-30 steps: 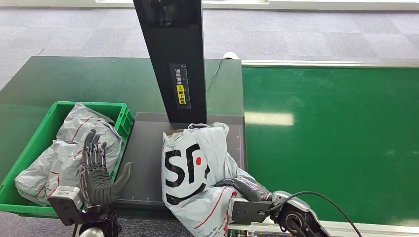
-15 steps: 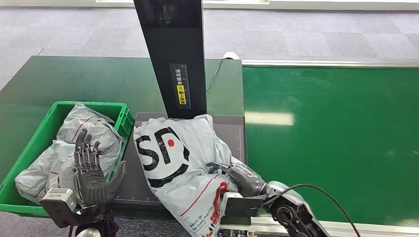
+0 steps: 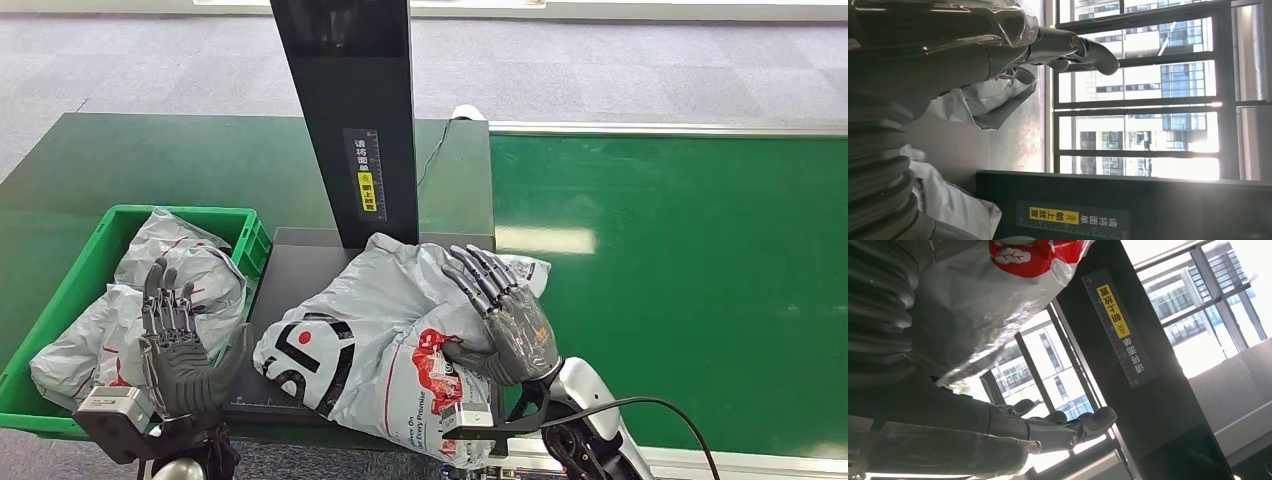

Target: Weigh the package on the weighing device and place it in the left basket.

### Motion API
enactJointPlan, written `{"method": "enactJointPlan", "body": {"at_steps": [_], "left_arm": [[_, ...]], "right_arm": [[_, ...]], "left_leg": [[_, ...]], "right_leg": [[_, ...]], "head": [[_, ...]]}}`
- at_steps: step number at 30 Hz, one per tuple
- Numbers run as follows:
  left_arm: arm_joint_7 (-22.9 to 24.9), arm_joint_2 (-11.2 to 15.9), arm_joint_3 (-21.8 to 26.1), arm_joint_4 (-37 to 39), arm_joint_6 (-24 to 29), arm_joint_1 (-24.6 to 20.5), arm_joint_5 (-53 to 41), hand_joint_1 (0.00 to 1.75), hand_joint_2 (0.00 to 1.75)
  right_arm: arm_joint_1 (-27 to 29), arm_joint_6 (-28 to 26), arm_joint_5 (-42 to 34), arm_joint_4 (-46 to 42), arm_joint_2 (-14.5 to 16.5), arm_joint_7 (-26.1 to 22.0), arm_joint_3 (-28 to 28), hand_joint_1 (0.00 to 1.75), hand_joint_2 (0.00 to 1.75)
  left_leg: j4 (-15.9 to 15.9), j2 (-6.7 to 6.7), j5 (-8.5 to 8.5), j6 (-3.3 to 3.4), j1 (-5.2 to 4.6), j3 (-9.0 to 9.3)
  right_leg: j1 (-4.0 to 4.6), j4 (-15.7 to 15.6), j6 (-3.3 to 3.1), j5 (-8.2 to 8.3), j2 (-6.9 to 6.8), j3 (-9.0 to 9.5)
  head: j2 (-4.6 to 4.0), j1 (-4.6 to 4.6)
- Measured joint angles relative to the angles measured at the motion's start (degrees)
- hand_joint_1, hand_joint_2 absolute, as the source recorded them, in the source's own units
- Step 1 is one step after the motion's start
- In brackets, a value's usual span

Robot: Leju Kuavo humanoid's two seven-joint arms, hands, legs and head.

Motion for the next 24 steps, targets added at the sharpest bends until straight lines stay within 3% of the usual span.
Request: {"method": "enactJointPlan", "body": {"at_steps": [15,17,21,24], "left_arm": [[-0.02,0.00,0.00,0.03,0.02,-0.32,0.05,0.00,1.75],[-0.23,0.01,-0.08,0.17,0.35,-0.65,0.10,0.00,1.75],[-1.40,0.31,-1.14,1.10,3.90,-2.76,-1.64,0.00,1.75],[0.57,1.23,-3.06,2.02,5.69,-3.93,-10.59,0.00,1.75]], "right_arm": [[0.19,-0.44,0.06,-0.49,0.09,-0.21,-0.09,0.00,1.75],[0.39,-2.73,0.44,-0.70,0.22,-1.08,-0.37,0.00,1.75],[0.77,-13.88,0.90,-2.13,0.92,-3.10,-1.62,0.00,1.75],[0.76,-13.89,-2.89,-2.23,0.91,-3.12,-1.55,0.00,1.75]], "left_leg": [[0.00,0.00,0.00,0.00,0.00,-0.01],[0.01,-0.01,0.00,0.00,0.00,-0.01],[0.01,-0.01,0.01,-0.01,0.00,-0.04],[0.01,0.01,0.01,-0.01,0.00,-0.04]], "right_leg": [[0.00,0.00,0.00,0.00,0.00,-0.02],[0.00,0.00,0.00,0.00,-0.01,-0.04],[0.00,0.00,0.00,0.00,0.00,-0.03],[0.00,0.00,0.00,0.00,0.00,-0.04]], "head": [[0.00,0.00],[0.00,0.01],[0.00,0.00],[0.00,0.00]]}}
